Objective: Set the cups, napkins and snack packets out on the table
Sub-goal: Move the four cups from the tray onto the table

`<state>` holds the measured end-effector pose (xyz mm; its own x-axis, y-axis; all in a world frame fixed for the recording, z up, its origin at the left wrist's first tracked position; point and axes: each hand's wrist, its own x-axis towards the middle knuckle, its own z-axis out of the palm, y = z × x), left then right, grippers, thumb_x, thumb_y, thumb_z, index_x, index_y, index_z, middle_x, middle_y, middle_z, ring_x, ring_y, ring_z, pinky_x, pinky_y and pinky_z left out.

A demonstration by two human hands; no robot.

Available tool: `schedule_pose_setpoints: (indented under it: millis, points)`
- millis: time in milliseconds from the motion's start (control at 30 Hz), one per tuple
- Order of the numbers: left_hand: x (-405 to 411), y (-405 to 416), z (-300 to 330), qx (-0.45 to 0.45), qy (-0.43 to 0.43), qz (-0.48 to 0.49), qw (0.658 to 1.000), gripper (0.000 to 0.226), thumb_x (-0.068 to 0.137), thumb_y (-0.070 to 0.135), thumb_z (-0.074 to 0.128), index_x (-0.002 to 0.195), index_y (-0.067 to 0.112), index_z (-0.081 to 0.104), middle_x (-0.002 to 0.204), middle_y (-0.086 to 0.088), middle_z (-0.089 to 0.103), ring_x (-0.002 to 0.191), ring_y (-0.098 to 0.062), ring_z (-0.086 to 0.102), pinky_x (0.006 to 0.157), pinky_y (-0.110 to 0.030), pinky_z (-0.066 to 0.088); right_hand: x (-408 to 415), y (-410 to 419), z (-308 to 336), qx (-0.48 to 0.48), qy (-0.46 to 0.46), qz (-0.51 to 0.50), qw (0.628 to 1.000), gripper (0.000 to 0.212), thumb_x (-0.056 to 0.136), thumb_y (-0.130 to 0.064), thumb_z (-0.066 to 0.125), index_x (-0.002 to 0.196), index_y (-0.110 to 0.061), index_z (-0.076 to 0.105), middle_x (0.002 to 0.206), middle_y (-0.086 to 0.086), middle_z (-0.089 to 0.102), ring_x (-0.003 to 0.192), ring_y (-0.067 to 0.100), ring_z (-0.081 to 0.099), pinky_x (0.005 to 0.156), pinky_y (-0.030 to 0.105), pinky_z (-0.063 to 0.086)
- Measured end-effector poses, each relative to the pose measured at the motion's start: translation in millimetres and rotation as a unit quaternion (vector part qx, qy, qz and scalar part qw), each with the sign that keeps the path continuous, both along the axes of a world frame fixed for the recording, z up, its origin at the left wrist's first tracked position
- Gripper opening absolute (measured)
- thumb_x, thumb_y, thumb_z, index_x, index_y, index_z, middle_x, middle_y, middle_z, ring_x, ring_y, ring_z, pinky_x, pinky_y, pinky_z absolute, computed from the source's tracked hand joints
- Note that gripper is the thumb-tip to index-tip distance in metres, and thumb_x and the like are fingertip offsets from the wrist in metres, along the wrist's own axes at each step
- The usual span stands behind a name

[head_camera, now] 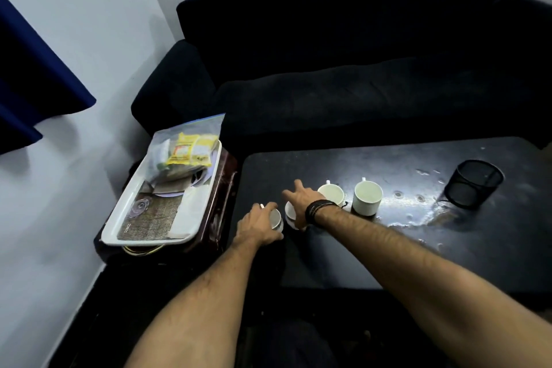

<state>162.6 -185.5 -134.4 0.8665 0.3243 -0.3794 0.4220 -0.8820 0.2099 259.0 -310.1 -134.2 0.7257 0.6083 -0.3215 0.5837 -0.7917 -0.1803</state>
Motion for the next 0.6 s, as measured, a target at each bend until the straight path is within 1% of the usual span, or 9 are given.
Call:
schedule_pose_setpoints:
  millis: [67,133,200,267,333,467,600]
  points:
    - [-3,-2,-2,0.0,-0.024,0.02,1.0,0.077,0.078,0.05,0.07,0.144,0.039,0.034,0.139,-0.006,0.044,0.126,-0.031,0.053,0.1,-0.043,0.045,-6,1,-1,0.021,-0.003,-0.049,0.999,0.082,0.066,-0.033,0.082,0.134,-0.021,0.039,0.134,0.016,0.03,0.114,0.039,0.053,0.091,0.045,0.05]
    - [-4,-3,-3,0.004,-0.034,0.022,0.999,0.069,0.081,0.051,0.065,0.143,0.037,0.036,0.137,-0.006,0.046,0.126,-0.03,0.053,0.099,-0.044,0.045,-11,2,-4,0.025,0.009,-0.077,0.997,0.075,0.073,-0.035,0.078,0.135,-0.018,0.04,0.132,0.018,0.035,0.114,0.038,0.056,0.092,0.044,0.05]
    - [-4,-4,-3,0.005,-0.031,0.016,0.999,0.061,0.083,0.048,0.064,0.138,0.035,0.04,0.134,-0.007,0.047,0.124,-0.031,0.053,0.098,-0.045,0.046,-14,4,-7,0.036,0.024,-0.073,0.996,0.063,0.083,-0.036,0.068,0.136,-0.016,0.039,0.131,0.021,0.043,0.115,0.04,0.058,0.094,0.043,0.049]
    - [-1,-6,1,0.008,-0.028,0.011,1.0,0.057,0.085,0.043,0.065,0.136,0.032,0.042,0.133,-0.009,0.047,0.122,-0.031,0.053,0.096,-0.045,0.046,-13,4,-4,0.061,0.032,-0.071,0.995,0.06,0.086,-0.039,0.062,0.136,-0.016,0.04,0.129,0.021,0.047,0.116,0.04,0.057,0.094,0.043,0.048]
    - [10,-3,11,0.011,-0.038,0.01,0.999,0.057,0.085,0.041,0.064,0.137,0.03,0.042,0.133,-0.012,0.045,0.123,-0.034,0.052,0.097,-0.045,0.046,-4,3,9,0.093,0.026,-0.076,0.992,0.06,0.083,-0.041,0.064,0.134,-0.018,0.042,0.128,0.02,0.049,0.115,0.041,0.057,0.093,0.042,0.049]
    - [52,-2,47,0.031,-0.093,0.015,0.995,0.053,0.086,0.037,0.061,0.135,0.03,0.044,0.135,-0.014,0.044,0.126,-0.037,0.05,0.099,-0.043,0.043,43,-14,51,0.153,-0.005,-0.11,0.982,0.057,0.076,-0.04,0.068,0.127,-0.024,0.048,0.124,0.018,0.051,0.11,0.042,0.058,0.092,0.042,0.05]
    - [102,-24,74,0.01,-0.139,0.002,0.99,0.051,0.087,0.039,0.06,0.135,0.029,0.044,0.133,-0.015,0.045,0.124,-0.038,0.05,0.096,-0.046,0.044,99,-51,82,0.143,-0.038,-0.166,0.975,0.055,0.073,-0.039,0.067,0.125,-0.03,0.052,0.124,0.016,0.052,0.111,0.04,0.058,0.091,0.039,0.05]
